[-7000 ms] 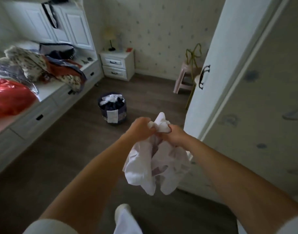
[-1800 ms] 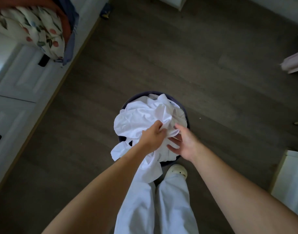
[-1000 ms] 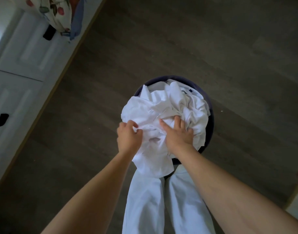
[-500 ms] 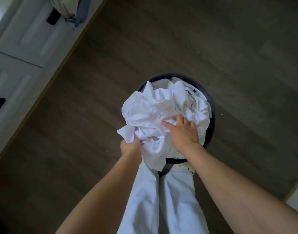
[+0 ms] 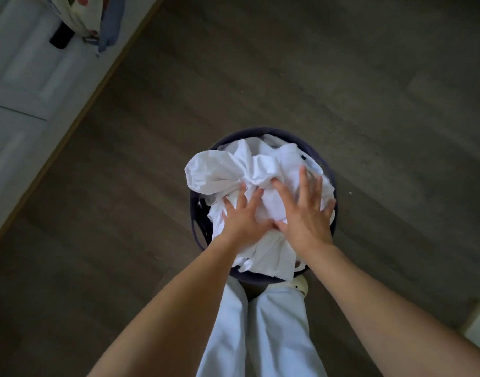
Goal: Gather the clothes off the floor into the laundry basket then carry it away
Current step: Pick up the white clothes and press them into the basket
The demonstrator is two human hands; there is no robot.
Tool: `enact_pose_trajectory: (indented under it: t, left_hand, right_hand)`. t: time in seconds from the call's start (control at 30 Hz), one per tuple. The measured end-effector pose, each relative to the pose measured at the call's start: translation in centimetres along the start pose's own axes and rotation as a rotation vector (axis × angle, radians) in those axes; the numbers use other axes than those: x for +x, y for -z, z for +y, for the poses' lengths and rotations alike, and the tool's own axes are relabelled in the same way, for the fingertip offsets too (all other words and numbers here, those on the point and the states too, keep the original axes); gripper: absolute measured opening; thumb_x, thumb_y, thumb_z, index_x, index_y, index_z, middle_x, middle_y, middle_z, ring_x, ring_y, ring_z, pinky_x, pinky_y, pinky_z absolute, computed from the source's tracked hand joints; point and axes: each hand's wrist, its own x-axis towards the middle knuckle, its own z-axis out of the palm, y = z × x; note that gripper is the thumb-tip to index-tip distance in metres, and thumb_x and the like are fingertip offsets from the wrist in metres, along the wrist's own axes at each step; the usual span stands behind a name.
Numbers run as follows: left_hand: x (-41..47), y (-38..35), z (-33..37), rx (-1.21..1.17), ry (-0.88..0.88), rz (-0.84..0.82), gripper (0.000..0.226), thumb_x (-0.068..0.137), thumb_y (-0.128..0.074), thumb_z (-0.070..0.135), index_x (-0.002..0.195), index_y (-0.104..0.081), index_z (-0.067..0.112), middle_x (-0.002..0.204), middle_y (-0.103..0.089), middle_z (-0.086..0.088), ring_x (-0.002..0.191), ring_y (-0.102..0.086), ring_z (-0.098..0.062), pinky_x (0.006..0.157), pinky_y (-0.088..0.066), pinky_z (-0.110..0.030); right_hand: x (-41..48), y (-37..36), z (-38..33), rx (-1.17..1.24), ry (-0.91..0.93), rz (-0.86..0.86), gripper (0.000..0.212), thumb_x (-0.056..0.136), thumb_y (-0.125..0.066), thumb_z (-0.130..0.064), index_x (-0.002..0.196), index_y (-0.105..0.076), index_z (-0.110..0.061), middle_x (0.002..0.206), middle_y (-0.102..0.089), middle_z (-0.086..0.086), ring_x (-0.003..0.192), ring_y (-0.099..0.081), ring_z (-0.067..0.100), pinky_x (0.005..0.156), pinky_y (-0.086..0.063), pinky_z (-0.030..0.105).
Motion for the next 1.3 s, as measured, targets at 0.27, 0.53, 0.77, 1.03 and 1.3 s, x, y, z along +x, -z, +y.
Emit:
enact_pose_trajectory:
  t: [0.27,0.53,0.77,1.03,1.3]
  left_hand:
    - [5.5,-1.6,-6.0,-0.033,-0.120,0.072,0.089,0.079,-0.062,0.060,0.148,-0.007,0.049,0.161,0.018,0.009,0.148,0.023,-0.015,0.123,-0.001,-0.045]
    - [9.9,-1.9,-7.9,-0.006,-0.230,0.223,0.087,0.081,-0.067,0.054,0.150,-0.016,0.039,0.160,0.013,0.010,0.148,0.017,-0.012,0.123,-0.001,-0.037]
    - [4.4,-0.9,-4.3,0.117,-0.046,0.145,0.087,0.087,-0.057,0.059,0.149,0.003,0.050,0.160,0.025,-0.002,0.150,0.001,-0.032,0.116,-0.021,-0.046]
    - [-3.3,3.5,-2.7,0.164,0.086,0.123,0.073,0.087,-0.048,0.048,0.145,-0.005,0.052,0.161,-0.004,-0.001,0.133,-0.041,-0.036,0.100,-0.045,-0.052]
    - [-8.3,3.6,-3.5,0.198,0.108,0.344,0.049,0.092,-0.045,0.041,0.139,-0.041,0.026,0.134,-0.055,-0.005,0.113,-0.057,-0.029,0.095,-0.048,-0.044]
  right_hand:
    - [4.9,-4.7,0.0,0.313,-0.110,-0.233,0.084,0.089,-0.065,-0.035,0.150,-0.009,-0.040,0.159,0.024,-0.002,0.146,0.015,0.041,0.115,-0.023,0.051]
    - [8.5,-8.3,-0.4,0.228,-0.132,-0.124,0.083,0.086,-0.063,-0.048,0.149,-0.011,-0.042,0.160,0.016,0.003,0.145,0.003,0.046,0.107,-0.033,0.056]
    - [5.3,-4.7,-0.2,0.246,-0.150,-0.226,0.087,0.087,-0.059,-0.052,0.149,0.002,-0.047,0.159,0.026,-0.004,0.147,0.012,0.038,0.114,-0.023,0.055]
    - [-4.1,2.7,0.1,0.402,-0.107,-0.170,0.074,0.094,-0.049,-0.041,0.148,0.001,-0.050,0.162,0.002,-0.007,0.148,-0.015,0.025,0.110,-0.031,0.054]
    - [-8.5,2.2,2.2,0.256,-0.151,-0.123,0.060,0.096,-0.041,-0.037,0.151,-0.016,-0.039,0.160,-0.016,-0.003,0.144,-0.025,0.025,0.113,-0.022,0.057]
